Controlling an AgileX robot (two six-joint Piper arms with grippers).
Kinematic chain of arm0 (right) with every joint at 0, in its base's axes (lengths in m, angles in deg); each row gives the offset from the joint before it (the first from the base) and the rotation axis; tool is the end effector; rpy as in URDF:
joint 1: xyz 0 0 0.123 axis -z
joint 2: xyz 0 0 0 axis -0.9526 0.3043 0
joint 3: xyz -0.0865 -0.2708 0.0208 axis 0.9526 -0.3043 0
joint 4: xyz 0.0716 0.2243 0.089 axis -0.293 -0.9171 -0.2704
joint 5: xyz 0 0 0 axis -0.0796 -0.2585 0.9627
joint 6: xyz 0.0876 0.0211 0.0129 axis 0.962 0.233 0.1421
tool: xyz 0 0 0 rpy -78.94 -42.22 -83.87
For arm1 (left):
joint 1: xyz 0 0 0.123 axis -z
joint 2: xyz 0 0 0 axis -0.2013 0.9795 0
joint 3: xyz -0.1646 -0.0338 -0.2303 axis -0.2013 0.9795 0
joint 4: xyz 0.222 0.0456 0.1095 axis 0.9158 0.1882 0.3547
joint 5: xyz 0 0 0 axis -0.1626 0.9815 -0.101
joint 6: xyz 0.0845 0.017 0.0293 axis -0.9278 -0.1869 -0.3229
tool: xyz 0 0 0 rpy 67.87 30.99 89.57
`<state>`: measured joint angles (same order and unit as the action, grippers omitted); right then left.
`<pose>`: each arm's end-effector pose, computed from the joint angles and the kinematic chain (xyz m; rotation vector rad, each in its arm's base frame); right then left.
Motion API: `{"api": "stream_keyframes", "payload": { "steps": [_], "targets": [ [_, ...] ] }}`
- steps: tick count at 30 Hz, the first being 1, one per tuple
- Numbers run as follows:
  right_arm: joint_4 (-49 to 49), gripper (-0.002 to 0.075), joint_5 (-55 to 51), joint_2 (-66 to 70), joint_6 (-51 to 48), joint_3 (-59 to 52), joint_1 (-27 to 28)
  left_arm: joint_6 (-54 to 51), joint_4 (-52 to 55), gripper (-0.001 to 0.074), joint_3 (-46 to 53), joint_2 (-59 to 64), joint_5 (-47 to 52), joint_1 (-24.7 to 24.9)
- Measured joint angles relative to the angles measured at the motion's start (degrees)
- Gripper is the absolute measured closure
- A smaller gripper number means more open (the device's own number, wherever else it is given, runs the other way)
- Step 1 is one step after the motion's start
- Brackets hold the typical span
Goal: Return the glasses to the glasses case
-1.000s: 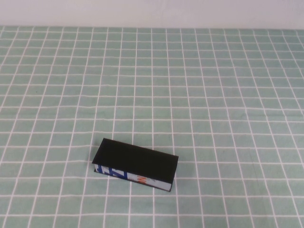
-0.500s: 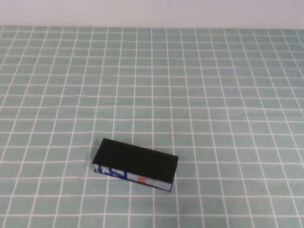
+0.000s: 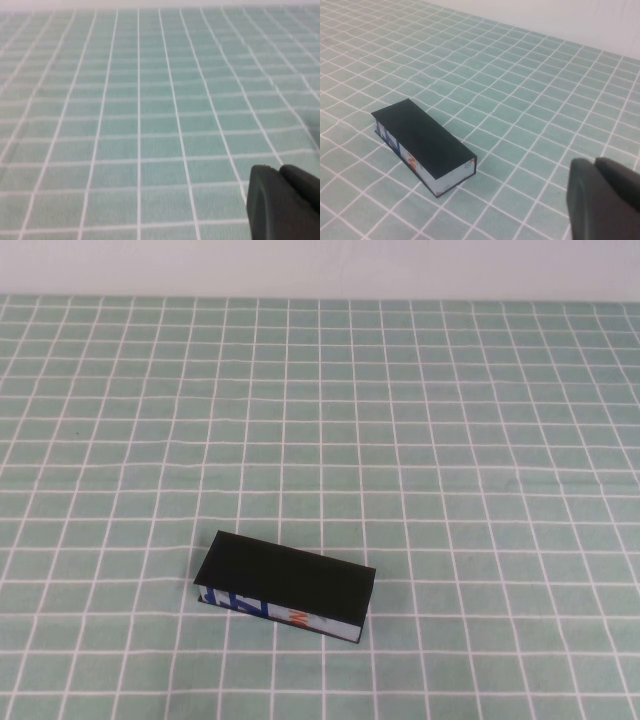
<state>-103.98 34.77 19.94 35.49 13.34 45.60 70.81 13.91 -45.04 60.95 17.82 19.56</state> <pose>0.0605 0.0402 0.2800 -0.5999 1.7103 0.3225 0.0530 -0.0032 0.1780 0.0886 1.8261 -0.0609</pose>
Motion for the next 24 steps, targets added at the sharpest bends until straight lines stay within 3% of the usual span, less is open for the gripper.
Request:
{"api": "stream_keyframes", "payload": {
  "steps": [24],
  "targets": [
    [0.0, 0.0737, 0.0, 0.0, 0.0, 0.0, 0.0, 0.77, 0.0, 0.0737, 0.37, 0.0, 0.94, 0.59]
  ]
}}
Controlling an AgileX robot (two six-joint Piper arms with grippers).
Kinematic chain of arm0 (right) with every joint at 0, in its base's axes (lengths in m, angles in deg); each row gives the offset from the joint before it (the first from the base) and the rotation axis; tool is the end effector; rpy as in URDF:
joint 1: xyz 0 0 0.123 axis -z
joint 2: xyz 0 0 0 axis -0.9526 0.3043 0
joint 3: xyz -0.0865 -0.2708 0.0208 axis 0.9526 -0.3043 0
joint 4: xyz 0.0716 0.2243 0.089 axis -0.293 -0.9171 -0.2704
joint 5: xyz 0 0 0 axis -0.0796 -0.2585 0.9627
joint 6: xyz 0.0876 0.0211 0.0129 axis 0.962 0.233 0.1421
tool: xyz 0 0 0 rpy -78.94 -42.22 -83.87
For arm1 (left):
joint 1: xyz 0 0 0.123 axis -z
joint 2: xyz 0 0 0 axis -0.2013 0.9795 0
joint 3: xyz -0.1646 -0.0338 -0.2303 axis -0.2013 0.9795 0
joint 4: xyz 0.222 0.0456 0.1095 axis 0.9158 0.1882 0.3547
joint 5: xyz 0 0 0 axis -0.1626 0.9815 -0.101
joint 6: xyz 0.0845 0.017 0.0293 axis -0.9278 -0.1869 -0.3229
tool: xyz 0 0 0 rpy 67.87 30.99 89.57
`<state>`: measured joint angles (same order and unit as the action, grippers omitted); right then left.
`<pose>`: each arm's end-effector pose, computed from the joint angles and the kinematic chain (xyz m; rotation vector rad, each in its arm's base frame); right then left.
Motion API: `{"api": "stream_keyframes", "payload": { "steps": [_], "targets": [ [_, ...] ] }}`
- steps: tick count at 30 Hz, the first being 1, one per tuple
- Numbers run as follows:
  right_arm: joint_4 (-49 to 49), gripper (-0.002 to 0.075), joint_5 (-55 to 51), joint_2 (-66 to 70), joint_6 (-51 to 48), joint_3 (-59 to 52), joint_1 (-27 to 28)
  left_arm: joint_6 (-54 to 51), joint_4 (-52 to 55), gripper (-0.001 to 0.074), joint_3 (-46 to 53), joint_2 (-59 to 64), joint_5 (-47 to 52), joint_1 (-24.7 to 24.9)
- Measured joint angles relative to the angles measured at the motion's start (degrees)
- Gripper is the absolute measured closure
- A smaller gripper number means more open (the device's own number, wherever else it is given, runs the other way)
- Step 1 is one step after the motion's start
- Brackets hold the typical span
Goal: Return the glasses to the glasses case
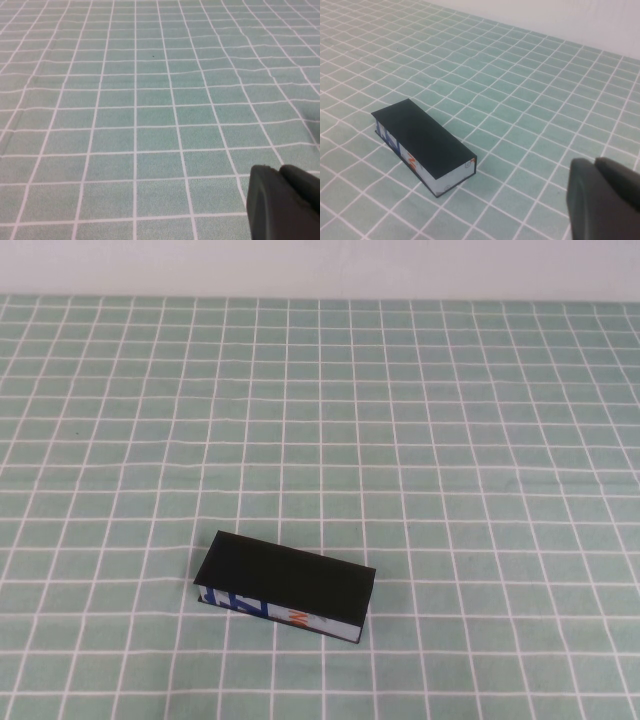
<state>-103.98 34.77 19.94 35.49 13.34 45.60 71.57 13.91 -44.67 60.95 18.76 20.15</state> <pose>0.0605 0.0402 0.2800 -0.5999 1.7103 0.3225 0.0527 -0.0035 0.1744 0.0856 1.8492 -0.0743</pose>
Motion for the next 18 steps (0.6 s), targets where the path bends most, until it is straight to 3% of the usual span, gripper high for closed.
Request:
{"api": "stream_keyframes", "payload": {
  "steps": [18],
  "targets": [
    [-0.34, 0.0738, -0.14, -2.37, 0.0, -0.2, 1.49, 0.08, 0.0, 0.0737, 0.0, 0.0, 0.0, 0.0]
  ]
}}
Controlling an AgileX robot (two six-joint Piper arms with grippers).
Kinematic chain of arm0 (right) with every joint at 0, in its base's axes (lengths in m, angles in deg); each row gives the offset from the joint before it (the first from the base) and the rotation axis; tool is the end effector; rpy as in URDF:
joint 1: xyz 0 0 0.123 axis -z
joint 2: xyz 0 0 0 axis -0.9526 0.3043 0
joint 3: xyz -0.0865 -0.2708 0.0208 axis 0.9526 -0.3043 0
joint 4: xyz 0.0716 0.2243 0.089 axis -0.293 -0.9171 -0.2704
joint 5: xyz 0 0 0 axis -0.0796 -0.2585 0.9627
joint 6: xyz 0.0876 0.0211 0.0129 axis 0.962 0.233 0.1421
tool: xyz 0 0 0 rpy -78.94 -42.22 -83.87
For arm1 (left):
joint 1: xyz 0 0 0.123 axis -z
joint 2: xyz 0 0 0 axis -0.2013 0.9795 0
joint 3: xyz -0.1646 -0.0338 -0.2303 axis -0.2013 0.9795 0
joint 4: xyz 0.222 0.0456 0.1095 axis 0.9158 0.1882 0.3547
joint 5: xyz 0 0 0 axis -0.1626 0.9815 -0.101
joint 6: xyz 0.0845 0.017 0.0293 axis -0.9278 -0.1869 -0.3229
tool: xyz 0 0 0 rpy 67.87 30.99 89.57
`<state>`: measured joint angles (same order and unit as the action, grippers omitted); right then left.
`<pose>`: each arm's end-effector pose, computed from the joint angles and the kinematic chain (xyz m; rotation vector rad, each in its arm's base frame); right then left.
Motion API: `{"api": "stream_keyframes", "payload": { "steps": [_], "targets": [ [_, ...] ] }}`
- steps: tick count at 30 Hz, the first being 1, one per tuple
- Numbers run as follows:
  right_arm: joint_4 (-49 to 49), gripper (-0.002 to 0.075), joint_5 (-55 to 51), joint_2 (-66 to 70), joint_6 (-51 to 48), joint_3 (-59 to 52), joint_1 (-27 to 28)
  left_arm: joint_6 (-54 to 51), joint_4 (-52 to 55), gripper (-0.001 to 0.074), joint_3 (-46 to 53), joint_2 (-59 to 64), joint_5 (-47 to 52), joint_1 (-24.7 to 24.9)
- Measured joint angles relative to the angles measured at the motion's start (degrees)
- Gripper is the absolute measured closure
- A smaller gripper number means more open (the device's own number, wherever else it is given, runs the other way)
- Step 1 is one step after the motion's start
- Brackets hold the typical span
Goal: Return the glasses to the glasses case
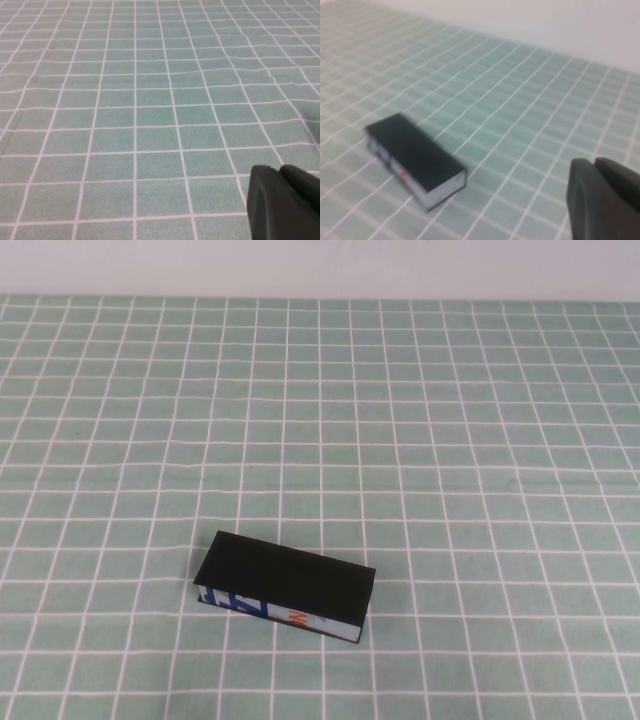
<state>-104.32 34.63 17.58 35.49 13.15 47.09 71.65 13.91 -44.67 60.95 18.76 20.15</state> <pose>0.0557 0.0361 0.2816 -0.5657 1.6829 0.3123 0.0527 -0.0035 0.1744 0.0843 1.8493 -0.0752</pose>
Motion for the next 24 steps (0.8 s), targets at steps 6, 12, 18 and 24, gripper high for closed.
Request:
{"api": "stream_keyframes", "payload": {
  "steps": [6, 12, 18, 24],
  "targets": [
    [-1.21, 0.0738, -0.22, -6.65, 0.0, 0.0, 7.74, 0.0, 0.0, 0.0737, 0.0, 0.0, 0.0, 0.0],
    [-1.35, 0.0738, -0.22, -13.91, 0.0, -0.14, 16.13, 0.0, 0.0, 0.0737, 0.0, 0.0, 0.0, 0.0],
    [-2.52, 0.0738, 0.16, -14.85, 0.0, -7.07, 23.24, 0.0, 0.0, 0.0737, 0.0, 0.0, 0.0, 0.0],
    [-4.95, 0.0738, 1.54, -14.85, 0.0, -16.4, 25.36, 0.06, 0.0, 0.0737, 0.0, 0.0, 0.0, 0.0]
  ]
}}
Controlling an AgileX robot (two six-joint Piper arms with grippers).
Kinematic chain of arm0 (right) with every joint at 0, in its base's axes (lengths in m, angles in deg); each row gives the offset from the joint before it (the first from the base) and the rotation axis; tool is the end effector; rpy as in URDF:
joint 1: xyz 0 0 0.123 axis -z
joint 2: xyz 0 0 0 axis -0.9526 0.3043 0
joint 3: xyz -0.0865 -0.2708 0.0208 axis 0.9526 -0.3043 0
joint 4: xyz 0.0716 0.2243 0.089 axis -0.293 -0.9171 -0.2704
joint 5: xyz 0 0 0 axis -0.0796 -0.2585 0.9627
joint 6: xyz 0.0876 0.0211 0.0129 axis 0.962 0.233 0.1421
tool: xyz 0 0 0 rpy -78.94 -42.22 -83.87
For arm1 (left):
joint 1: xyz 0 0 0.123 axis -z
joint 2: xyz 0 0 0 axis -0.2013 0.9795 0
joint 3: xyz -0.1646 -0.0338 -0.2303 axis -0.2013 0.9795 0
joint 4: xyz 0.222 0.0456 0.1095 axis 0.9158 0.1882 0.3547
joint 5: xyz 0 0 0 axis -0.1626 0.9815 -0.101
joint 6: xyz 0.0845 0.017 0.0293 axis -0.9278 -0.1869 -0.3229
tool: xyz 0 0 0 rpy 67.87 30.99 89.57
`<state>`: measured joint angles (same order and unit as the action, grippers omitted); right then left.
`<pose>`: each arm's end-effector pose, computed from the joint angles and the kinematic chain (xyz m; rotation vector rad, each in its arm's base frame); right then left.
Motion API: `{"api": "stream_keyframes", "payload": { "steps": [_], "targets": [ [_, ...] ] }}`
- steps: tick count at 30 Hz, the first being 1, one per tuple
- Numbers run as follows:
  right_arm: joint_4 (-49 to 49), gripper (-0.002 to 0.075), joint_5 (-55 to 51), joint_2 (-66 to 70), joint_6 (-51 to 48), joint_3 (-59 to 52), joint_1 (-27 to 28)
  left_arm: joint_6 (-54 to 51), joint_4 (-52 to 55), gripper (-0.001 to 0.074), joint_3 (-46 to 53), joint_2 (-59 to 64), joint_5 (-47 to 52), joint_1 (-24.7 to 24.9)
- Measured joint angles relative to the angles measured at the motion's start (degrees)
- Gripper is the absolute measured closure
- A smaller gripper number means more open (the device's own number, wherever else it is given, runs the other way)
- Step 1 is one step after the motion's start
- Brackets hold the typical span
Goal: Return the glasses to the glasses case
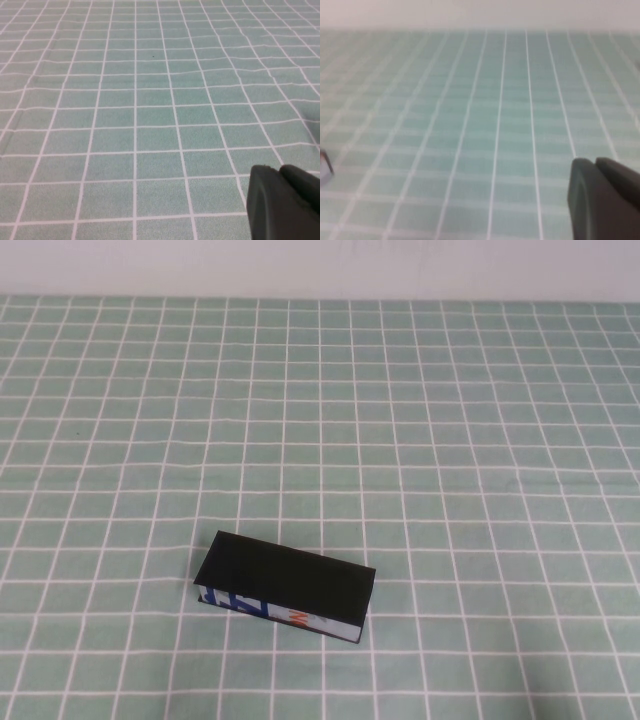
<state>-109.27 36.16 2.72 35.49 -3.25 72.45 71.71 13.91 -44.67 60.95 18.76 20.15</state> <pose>0.0492 0.0111 0.2044 -0.1256 1.7526 0.0733 0.0527 -0.0035 0.1744 0.0833 1.8493 -0.0760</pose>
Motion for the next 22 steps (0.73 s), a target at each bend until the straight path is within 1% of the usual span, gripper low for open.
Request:
{"api": "stream_keyframes", "payload": {
  "steps": [4, 8, 12, 16, 19, 22],
  "targets": [
    [-0.26, 0.0738, 0.74, 0.0, 0.0, -4.7, 0.0, 0.0, 0.0, 0.0737, 0.0, 0.0, 0.0, 0.0],
    [-1.64, 0.0738, -0.11, 0.0, 0.52, -5.35, -0.24, 0.0, 0.0, 0.0737, 0.0, 0.0, 0.0, 0.0],
    [-1.64, 0.0738, -0.11, 0.0, 1.74, -5.35, -3.81, 0.0, 0.08, 0.0737, 0.0, 0.0, 0.0, 0.0],
    [-1.17, 0.0738, -0.27, 0.0, 7.09, -5.35, -7.79, 0.0, 0.21, 0.0737, 0.0, 0.0, 0.0, 0.0],
    [0.32, 0.0738, -1.26, 0.0, 9.88, -5.25, -9.06, 0.0, 0.21, 0.0737, 0.0, 0.0, 0.0, 0.0],
    [0.9, 0.0738, -1.57, 0.0, 10.41, -5.25, -9.18, 0.0, 0.21, 0.0737, 0.0, 0.0, 0.0, 0.0]
  ]
}}
